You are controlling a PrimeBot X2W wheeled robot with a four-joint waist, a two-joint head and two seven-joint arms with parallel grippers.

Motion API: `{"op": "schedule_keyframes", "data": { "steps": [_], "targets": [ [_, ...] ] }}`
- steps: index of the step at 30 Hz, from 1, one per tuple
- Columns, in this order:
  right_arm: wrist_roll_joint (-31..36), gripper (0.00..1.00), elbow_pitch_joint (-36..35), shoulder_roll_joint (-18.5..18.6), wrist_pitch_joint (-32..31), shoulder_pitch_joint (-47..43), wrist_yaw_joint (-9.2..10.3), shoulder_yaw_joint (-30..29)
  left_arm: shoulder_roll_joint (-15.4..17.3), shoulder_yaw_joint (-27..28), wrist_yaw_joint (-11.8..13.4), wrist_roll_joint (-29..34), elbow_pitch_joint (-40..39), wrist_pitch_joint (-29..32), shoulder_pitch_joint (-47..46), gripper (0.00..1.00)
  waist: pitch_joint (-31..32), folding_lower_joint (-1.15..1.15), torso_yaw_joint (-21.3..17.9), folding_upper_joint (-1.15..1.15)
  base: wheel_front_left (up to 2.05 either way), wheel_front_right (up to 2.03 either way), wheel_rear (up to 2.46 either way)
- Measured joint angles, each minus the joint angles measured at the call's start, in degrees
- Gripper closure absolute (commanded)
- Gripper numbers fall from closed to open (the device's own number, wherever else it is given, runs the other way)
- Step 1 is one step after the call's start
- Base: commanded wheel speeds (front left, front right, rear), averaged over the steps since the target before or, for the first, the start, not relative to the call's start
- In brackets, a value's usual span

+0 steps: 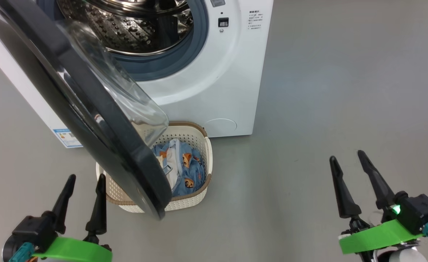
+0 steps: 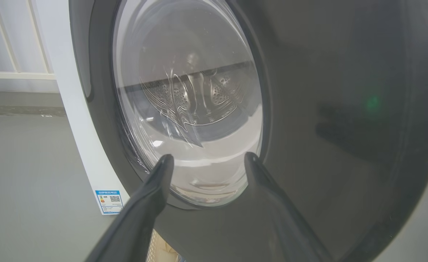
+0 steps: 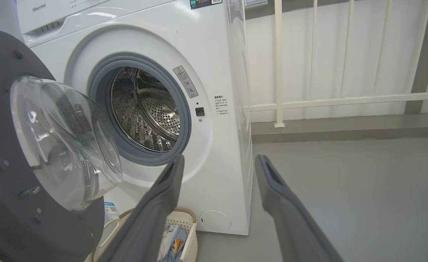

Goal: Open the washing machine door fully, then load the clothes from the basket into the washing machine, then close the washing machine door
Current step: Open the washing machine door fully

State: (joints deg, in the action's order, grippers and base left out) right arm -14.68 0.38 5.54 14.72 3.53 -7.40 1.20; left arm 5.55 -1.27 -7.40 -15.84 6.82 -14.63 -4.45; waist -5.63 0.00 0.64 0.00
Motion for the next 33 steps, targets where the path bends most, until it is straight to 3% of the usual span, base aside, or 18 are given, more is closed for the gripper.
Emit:
{"op": "schedule_keyframes", "data": {
  "steps": [14, 33],
  "targets": [
    [7.58, 0.00, 0.42, -2.38, 0.00, -2.98, 0.00, -5.14, -0.70, 1.19, 0.00, 1.59, 0.40, 0.00, 0.16, 0.00, 0.66, 0.00, 0.29, 0.00, 0.00, 0.00, 0.00],
    [7.56, 0.00, 6.23, -2.85, 0.00, -1.97, 0.00, -7.09, -0.73, 0.16, 0.00, 1.96, 1.52, 0.00, 0.83, 0.00, 1.68, 0.00, 1.18, 0.00, 0.00, 0.00, 0.00]
  ]
}}
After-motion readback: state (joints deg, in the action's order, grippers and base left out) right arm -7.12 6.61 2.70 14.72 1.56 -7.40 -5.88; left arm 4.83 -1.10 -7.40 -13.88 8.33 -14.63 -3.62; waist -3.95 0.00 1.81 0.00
